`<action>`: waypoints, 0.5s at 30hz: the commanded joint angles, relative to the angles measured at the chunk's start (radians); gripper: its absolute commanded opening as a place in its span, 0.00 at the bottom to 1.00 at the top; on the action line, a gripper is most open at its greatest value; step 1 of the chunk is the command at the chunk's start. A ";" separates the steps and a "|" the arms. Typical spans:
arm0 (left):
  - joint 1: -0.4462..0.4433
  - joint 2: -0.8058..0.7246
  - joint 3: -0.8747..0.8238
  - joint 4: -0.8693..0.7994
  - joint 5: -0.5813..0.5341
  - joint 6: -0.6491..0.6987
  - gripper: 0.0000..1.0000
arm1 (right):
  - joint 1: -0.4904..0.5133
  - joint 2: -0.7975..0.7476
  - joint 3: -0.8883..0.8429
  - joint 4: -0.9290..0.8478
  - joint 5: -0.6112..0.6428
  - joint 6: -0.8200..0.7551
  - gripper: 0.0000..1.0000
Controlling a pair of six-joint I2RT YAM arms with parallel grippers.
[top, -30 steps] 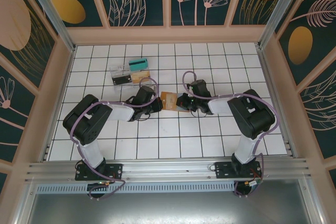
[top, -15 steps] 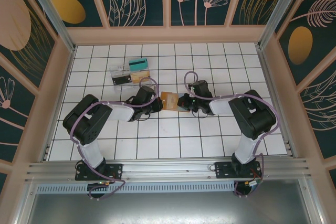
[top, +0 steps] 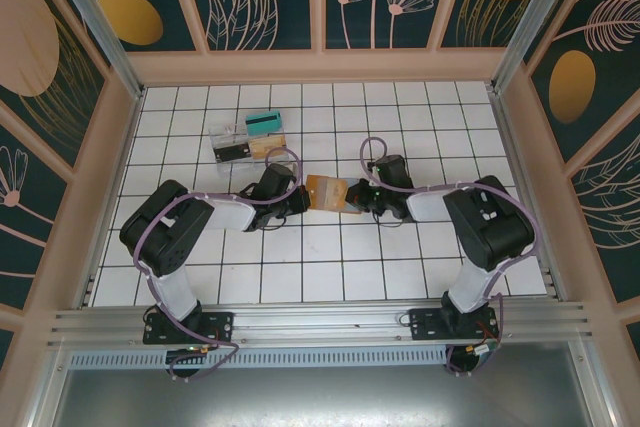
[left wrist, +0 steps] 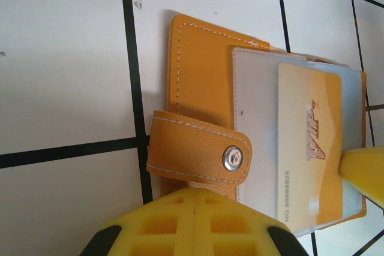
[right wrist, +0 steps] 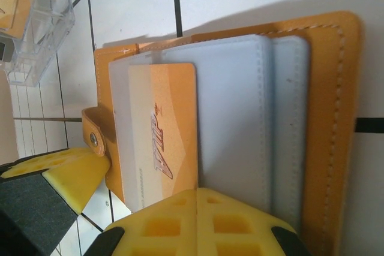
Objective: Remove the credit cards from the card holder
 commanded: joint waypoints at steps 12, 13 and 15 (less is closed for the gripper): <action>0.003 -0.032 -0.004 -0.069 -0.015 0.003 0.08 | -0.109 -0.261 -0.117 -0.078 -0.036 -0.070 0.00; 0.003 -0.051 -0.005 -0.069 -0.013 0.000 0.17 | -0.116 -0.285 -0.123 -0.087 -0.031 -0.075 0.00; 0.002 -0.079 -0.011 -0.062 -0.010 -0.010 0.35 | -0.121 -0.330 -0.134 -0.100 -0.019 -0.087 0.00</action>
